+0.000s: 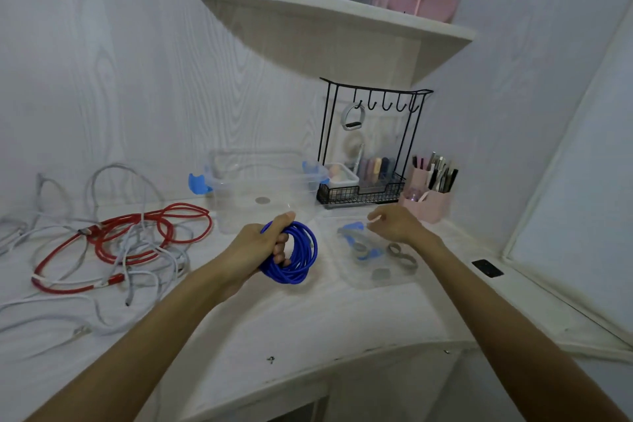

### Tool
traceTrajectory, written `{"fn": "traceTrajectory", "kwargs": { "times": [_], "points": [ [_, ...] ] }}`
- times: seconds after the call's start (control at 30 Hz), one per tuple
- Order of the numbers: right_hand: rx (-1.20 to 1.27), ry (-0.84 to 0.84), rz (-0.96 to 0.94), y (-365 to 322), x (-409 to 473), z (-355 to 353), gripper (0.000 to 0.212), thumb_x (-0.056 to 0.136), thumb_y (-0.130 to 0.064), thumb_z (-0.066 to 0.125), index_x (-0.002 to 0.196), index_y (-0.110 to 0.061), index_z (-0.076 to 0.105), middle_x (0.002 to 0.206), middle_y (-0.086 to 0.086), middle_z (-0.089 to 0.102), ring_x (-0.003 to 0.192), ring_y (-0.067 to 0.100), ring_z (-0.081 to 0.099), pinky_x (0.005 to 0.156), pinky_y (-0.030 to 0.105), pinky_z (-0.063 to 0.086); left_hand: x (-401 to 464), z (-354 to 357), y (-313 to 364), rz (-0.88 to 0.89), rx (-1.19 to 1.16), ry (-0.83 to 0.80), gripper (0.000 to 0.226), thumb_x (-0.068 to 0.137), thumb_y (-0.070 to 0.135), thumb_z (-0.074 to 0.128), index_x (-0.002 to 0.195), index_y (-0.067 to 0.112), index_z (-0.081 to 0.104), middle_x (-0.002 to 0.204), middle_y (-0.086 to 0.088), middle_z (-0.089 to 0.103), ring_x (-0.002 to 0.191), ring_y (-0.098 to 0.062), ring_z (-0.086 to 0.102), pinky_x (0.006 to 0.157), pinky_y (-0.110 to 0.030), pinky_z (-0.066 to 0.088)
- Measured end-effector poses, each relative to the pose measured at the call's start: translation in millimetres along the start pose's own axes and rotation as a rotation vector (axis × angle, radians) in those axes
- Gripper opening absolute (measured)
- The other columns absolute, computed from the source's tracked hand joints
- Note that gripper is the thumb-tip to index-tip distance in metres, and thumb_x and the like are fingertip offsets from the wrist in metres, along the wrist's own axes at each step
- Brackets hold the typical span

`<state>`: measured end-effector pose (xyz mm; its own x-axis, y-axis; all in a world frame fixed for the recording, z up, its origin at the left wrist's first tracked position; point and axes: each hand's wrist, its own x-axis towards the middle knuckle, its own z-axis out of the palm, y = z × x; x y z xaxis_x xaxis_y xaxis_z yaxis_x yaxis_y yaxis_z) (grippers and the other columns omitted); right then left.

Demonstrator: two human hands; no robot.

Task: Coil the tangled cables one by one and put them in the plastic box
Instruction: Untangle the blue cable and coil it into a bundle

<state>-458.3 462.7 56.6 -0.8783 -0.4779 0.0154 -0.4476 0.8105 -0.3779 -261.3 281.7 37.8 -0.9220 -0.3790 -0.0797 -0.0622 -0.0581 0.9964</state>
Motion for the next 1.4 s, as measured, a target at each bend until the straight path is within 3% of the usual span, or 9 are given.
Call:
{"fn": "traceTrajectory", "kwargs": {
  "times": [0.1, 0.2, 0.53, 0.7, 0.87, 1.03, 1.13, 1.27, 1.4],
  "points": [
    [-0.111, -0.133, 0.032, -3.8, -9.4, -6.5, 0.028, 0.085, -0.013, 0.063, 0.111, -0.002, 0.065, 0.116, 0.012, 0.065, 0.103, 0.027, 0.063, 0.092, 0.040, 0.051, 4.8, 3.1, -4.1, -0.024, 0.001, 0.021, 0.059, 0.087, 0.046, 0.059, 0.034, 0.022, 0.049, 0.042, 0.004, 0.041, 0.039, -0.010, 0.046, 0.085, -0.042, 0.052],
    [-0.103, -0.197, 0.028, -15.6, -19.9, 7.7, 0.037, 0.079, -0.019, 0.072, 0.112, -0.004, 0.066, 0.116, 0.010, 0.064, 0.103, 0.026, 0.061, 0.088, 0.036, 0.050, 7.3, 13.7, -5.3, -0.039, 0.003, 0.061, 0.050, 0.089, 0.043, 0.059, 0.048, 0.017, 0.050, 0.041, 0.003, 0.043, 0.038, -0.010, 0.046, 0.086, -0.042, 0.052],
    [0.007, 0.135, -0.207, -20.1, -29.9, 4.9, 0.012, 0.079, -0.008, 0.068, 0.088, -0.012, 0.075, 0.092, 0.008, 0.072, 0.084, 0.020, 0.066, 0.067, 0.026, 0.049, 13.1, 17.5, -5.5, -0.037, 0.068, 0.105, 0.048, 0.089, 0.048, 0.055, 0.058, 0.012, 0.051, 0.041, 0.003, 0.047, 0.051, -0.015, 0.050, 0.081, -0.036, 0.051],
    [0.257, 0.288, -0.386, -39.5, -46.7, 1.3, 0.013, 0.080, -0.015, 0.072, 0.092, -0.011, 0.076, 0.081, 0.005, 0.074, 0.072, 0.010, 0.067, 0.071, 0.023, 0.054, 19.4, 20.5, -0.5, -0.014, 0.195, 0.127, 0.061, 0.083, 0.064, 0.049, 0.051, 0.012, 0.048, 0.039, 0.005, 0.052, 0.046, -0.011, 0.054, 0.058, -0.020, 0.044],
    [0.644, 0.223, -0.327, -64.6, -58.1, 7.2, 0.009, 0.078, -0.013, 0.075, 0.088, -0.010, 0.075, 0.066, -0.001, 0.070, 0.051, 0.001, 0.063, 0.052, 0.013, 0.051, 20.5, 20.9, 6.4, 0.035, 0.265, 0.159, 0.064, 0.082, 0.065, 0.050, 0.047, 0.012, 0.049, 0.034, 0.006, 0.052, 0.029, 0.001, 0.046, 0.035, -0.007, 0.035],
    [0.777, 0.266, -0.289, -79.0, -60.2, 19.4, 0.012, 0.076, -0.011, 0.076, 0.073, -0.022, 0.074, 0.062, -0.002, 0.070, 0.052, 0.007, 0.066, 0.053, 0.021, 0.055, 18.1, 17.0, 6.7, 0.039, 0.296, 0.124, 0.052, 0.086, 0.054, 0.057, 0.054, 0.013, 0.059, 0.042, 0.009, 0.060, 0.035, 0.003, 0.051, 0.037, -0.008, 0.039],
    [0.785, 0.200, -0.261, -82.7, -59.0, 22.8, 0.008, 0.076, -0.008, 0.075, 0.083, -0.012, 0.076, 0.069, 0.007, 0.072, 0.055, 0.006, 0.066, 0.052, 0.016, 0.051, 17.6, 12.2, 7.5, 0.055, 0.252, 0.106, 0.033, 0.092, 0.029, 0.060, 0.063, 0.011, 0.063, 0.045, 0.011, 0.063, 0.038, 0.005, 0.053, 0.040, -0.006, 0.039],
    [0.706, 0.066, -0.258, -76.3, -58.6, 14.1, 0.018, 0.075, -0.001, 0.075, 0.089, -0.011, 0.075, 0.083, 0.012, 0.074, 0.073, 0.017, 0.071, 0.068, 0.024, 0.059, 16.7, 4.7, 11.6, 0.050, 0.221, 0.066, 0.022, 0.091, 0.013, 0.058, 0.071, 0.011, 0.065, 0.045, 0.012, 0.062, 0.039, 0.005, 0.053, 0.042, -0.006, 0.040],
    [0.540, 0.107, -0.320, -71.3, -58.2, 1.2, 0.020, 0.076, -0.001, 0.073, 0.094, -0.010, 0.076, 0.086, 0.008, 0.074, 0.081, 0.017, 0.071, 0.078, 0.026, 0.058, 16.8, 2.2, 16.2, 0.065, 0.247, 0.017, 0.018, 0.090, 0.014, 0.061, 0.073, 0.008, 0.065, 0.048, 0.011, 0.063, 0.042, 0.004, 0.055, 0.044, -0.006, 0.041]
  ]
}}
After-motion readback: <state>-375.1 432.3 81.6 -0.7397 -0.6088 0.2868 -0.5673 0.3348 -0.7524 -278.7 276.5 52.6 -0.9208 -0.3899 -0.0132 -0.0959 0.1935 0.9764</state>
